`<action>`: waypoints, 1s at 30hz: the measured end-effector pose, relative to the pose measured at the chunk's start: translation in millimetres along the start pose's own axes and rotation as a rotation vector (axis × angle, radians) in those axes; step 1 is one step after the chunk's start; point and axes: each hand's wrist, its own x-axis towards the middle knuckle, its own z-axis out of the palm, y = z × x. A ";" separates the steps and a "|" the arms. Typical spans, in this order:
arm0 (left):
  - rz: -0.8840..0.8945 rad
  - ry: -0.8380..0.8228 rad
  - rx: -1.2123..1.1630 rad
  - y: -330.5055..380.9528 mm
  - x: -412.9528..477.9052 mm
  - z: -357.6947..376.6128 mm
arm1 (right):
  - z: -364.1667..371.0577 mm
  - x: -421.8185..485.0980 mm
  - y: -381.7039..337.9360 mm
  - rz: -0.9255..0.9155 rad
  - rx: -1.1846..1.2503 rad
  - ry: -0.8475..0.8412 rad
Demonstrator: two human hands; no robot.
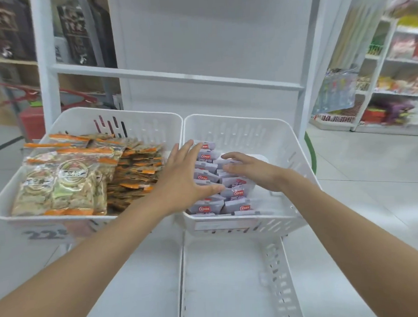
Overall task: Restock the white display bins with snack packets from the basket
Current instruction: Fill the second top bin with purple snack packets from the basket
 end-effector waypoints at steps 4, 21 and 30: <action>-0.029 -0.018 0.011 -1.3 1.4 -2.4 | 4.7 -21.0 -7.5 -0.105 -0.120 0.213; -0.259 -0.195 -0.199 8.9 -291.6 30.0 | 211.4 -285.5 51.6 0.094 -0.200 -0.038; -0.465 -0.336 -0.250 -49.6 -411.3 32.6 | 361.2 -314.8 115.7 0.365 -0.169 -0.348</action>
